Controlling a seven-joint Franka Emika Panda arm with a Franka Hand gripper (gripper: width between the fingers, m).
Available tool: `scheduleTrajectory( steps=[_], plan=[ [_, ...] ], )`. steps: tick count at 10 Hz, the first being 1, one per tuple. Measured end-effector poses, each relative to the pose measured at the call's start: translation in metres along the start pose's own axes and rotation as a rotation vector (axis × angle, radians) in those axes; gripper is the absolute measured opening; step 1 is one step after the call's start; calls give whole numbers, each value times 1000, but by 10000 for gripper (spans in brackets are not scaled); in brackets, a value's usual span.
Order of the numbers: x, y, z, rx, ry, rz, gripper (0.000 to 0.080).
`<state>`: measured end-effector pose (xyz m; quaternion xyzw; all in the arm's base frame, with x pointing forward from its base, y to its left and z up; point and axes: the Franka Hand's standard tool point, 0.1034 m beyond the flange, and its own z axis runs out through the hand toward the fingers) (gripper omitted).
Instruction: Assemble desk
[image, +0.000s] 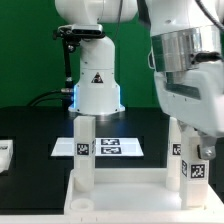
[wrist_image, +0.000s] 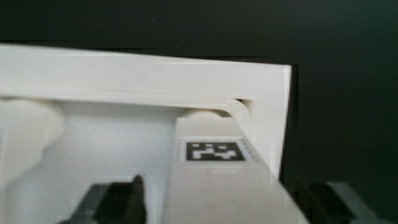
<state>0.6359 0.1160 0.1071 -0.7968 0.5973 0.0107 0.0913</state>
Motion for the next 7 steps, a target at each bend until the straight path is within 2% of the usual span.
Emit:
scheduleTrajectory(
  steps=[1,2,3,5,7],
  plan=[
    [-6,-2,0,-19,8,-186,569],
    [-13,-1,1,-38,2,-315,569],
    [-10,-1,1,-38,3,-367,633],
    [-9,-1,1,-39,1,-498,644],
    [0,-1,1,-50,19,-859,649]
  ],
)
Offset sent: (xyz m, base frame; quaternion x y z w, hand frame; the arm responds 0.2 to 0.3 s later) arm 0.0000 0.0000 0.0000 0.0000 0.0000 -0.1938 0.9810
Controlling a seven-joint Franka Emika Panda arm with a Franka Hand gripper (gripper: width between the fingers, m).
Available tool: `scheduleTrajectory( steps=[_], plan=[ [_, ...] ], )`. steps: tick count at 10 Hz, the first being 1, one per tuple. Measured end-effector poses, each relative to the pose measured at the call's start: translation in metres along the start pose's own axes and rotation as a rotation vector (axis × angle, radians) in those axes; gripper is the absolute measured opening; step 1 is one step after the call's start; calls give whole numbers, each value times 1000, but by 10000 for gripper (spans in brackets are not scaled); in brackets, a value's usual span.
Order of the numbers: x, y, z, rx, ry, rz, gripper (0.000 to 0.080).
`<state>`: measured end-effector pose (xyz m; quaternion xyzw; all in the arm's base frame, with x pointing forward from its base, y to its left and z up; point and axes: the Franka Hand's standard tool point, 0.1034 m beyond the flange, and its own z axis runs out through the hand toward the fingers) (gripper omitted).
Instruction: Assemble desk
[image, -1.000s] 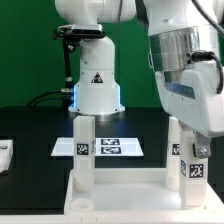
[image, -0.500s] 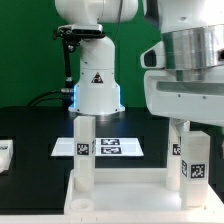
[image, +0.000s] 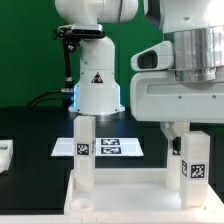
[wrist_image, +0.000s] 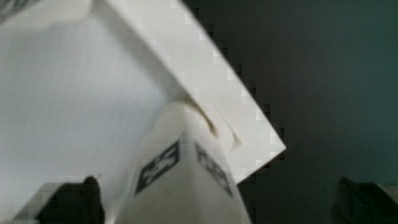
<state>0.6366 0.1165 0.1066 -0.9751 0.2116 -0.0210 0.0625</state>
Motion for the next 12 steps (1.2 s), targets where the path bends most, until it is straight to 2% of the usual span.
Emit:
scheduleTrajectory(
  steps=[1,3,4,5,6,7,8,10,11,12],
  plan=[
    [1,1,2,-16,5,-158,649],
    [1,1,2,-15,4,-140,649],
    [1,1,2,-15,3,-140,549],
    [1,1,2,-15,3,-138,412],
    [0,1,2,-12,2,-28,412],
    [1,4,2,-16,5,108,292],
    [2,4,1,-16,7,258,291],
    [0,4,4,10,-7,632,290],
    [1,5,4,29,-23,707,289],
    [0,4,4,28,-24,762,289]
  ],
)
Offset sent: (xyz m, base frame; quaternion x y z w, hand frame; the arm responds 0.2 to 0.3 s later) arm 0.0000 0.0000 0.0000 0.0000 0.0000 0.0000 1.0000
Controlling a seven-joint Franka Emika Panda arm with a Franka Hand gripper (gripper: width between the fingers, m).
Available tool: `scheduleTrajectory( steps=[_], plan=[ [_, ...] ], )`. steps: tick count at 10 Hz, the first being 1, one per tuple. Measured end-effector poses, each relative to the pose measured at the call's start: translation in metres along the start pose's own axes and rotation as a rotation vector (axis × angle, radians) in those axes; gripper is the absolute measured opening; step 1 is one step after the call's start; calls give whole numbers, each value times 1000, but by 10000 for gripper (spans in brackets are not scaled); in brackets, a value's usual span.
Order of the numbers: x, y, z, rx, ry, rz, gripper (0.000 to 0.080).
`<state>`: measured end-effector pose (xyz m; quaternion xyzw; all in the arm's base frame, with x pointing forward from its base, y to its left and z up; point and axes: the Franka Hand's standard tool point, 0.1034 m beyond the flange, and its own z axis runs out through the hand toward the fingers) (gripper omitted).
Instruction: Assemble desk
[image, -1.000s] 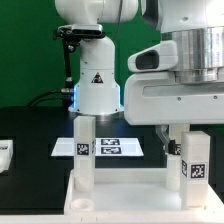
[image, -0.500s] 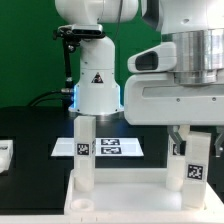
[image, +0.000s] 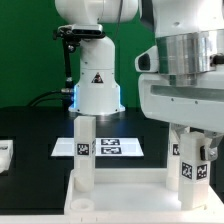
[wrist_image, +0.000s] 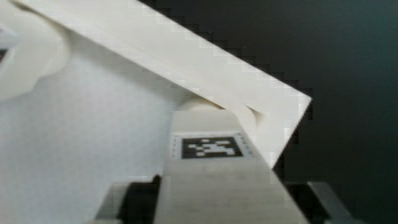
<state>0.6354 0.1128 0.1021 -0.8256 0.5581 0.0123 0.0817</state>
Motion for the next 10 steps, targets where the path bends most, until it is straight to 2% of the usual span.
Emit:
scheduleTrajectory(
  steps=[3,4,5,6,7,8,9,10],
  plan=[
    [-2,-1,0,9,-12,224,288],
    [0,-3,1,49,-34,421,288],
    [0,-3,2,74,-46,537,288],
    [-2,-2,2,67,-44,457,288],
    [-2,-2,2,67,-44,458,405],
    [-1,-4,0,70,-34,272,405],
    [-2,-4,0,68,-30,66,539],
    [-5,0,2,47,-41,-88,627]
  ],
)
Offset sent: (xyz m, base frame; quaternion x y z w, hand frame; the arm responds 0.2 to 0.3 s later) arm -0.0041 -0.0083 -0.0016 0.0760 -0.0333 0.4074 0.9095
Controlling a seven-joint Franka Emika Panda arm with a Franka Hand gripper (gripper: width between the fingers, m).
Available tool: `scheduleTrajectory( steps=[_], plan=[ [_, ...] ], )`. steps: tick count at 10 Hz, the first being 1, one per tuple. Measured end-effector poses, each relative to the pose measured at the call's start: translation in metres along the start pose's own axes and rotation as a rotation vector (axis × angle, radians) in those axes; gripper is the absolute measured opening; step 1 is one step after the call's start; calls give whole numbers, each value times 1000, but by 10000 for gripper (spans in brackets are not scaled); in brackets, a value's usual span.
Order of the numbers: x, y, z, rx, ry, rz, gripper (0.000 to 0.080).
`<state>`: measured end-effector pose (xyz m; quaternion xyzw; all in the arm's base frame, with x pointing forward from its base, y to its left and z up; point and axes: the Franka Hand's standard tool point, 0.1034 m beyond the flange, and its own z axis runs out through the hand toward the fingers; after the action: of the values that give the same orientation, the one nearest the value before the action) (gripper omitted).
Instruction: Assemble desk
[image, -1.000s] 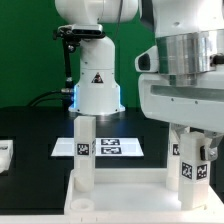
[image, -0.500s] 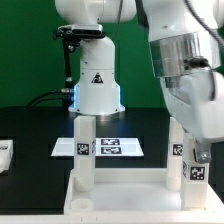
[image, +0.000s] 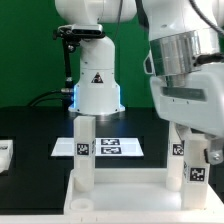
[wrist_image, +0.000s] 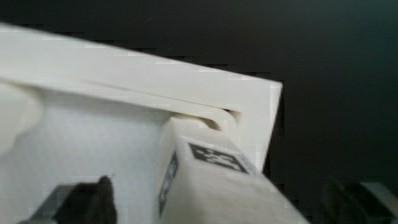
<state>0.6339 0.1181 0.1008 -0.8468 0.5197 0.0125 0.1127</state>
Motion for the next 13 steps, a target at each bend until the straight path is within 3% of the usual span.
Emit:
scheduleTrajectory(
  steps=[4,5,6,8,9,10,11,12,13],
  plan=[
    [2,1,1,-4,4,-257,648],
    [5,-1,-2,-36,38,-512,649],
    [3,-9,-6,-88,71,-756,649],
    [2,-8,-4,-87,68,-759,649],
    [2,-8,-4,-87,69,-745,536],
    [2,-8,-4,-85,69,-711,536],
    [3,-6,-4,-89,64,-593,354],
    [8,0,-5,-109,48,-457,290],
    [9,-1,-6,-94,54,-278,290]
  ],
)
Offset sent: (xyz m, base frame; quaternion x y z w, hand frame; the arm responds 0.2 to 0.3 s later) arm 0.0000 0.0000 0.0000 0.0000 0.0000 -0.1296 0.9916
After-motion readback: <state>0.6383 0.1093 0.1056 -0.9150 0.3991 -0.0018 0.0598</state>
